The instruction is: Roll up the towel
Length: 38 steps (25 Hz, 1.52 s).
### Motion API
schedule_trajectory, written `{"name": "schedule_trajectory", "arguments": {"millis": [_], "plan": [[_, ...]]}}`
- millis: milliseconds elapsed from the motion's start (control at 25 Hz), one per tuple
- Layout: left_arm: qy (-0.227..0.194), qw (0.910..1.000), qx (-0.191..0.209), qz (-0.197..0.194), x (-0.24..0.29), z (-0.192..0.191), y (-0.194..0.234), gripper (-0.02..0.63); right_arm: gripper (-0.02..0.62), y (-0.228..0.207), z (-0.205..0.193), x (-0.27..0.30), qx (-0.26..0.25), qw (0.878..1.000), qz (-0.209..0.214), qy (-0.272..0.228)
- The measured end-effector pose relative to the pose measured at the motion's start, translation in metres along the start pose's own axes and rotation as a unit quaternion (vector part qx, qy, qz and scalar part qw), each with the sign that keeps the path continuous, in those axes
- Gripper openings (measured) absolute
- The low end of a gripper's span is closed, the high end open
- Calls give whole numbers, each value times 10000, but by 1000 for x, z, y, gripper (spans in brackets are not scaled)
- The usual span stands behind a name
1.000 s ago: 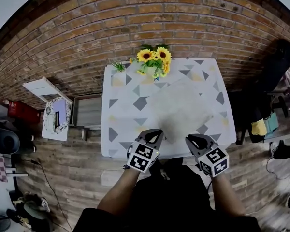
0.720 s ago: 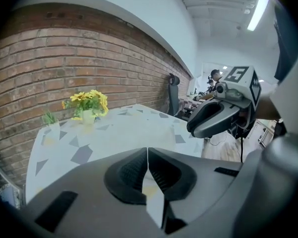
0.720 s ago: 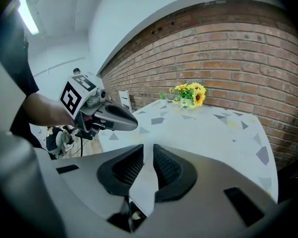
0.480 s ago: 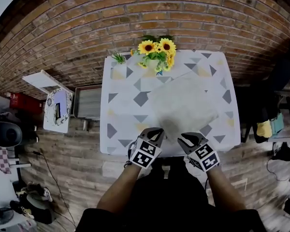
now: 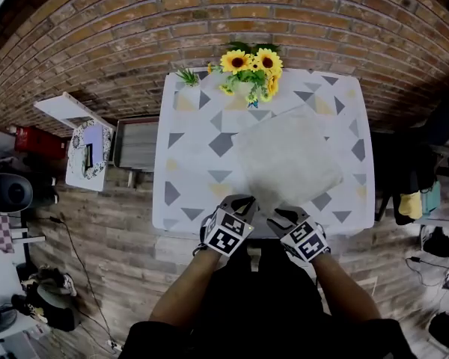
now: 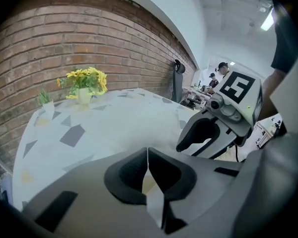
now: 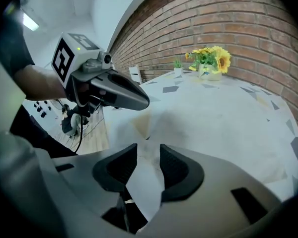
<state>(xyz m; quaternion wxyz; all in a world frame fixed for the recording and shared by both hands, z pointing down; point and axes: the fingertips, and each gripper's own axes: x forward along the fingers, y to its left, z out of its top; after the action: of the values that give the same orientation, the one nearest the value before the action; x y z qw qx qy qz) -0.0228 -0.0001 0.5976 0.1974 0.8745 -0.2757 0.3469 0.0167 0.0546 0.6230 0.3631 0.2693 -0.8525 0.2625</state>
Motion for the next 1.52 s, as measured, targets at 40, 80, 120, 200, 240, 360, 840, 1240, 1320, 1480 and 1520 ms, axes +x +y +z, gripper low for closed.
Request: {"name": "schedule_trajectory", "arguments": {"millis": [40,80,120,200,240,360,840,1240,1320,1480,1520], "plan": [[3,10000,-10,-5,0,-1,0,21,158,3,-1,3,-27,10000,43,39],[-8,10000,-13,-22,0,-2,-1,21,158,5,-3,6,-55,9999,76,84],[-33,10000,-13,-53,0,-3,-1,21,158,7,-5,9,-78,9998,97,139],[-85,9999,-13,-121,-1,-6,0,21,156,8,-9,14,-101,9995,99,284],[-89,9999,-10,-145,-1,-8,0,21,156,8,-12,16,-109,9992,88,362],[-13,9998,69,-207,-2,-13,0,23,130,6,-18,19,-154,9985,34,518],[280,9921,1078,-582,8,-16,-37,60,15,-7,-6,5,-21,9998,-145,103],[795,9737,1931,-909,24,-33,-51,131,42,-3,-3,8,-99,9999,7,80],[820,9728,1946,-956,26,-36,-53,135,96,5,-7,10,-221,9994,176,176],[822,9741,1848,-1011,27,-37,-53,135,137,7,-19,20,-375,9980,177,477],[827,9747,1812,-1011,27,-37,-52,135,130,6,-20,22,-386,9979,136,503]]}}
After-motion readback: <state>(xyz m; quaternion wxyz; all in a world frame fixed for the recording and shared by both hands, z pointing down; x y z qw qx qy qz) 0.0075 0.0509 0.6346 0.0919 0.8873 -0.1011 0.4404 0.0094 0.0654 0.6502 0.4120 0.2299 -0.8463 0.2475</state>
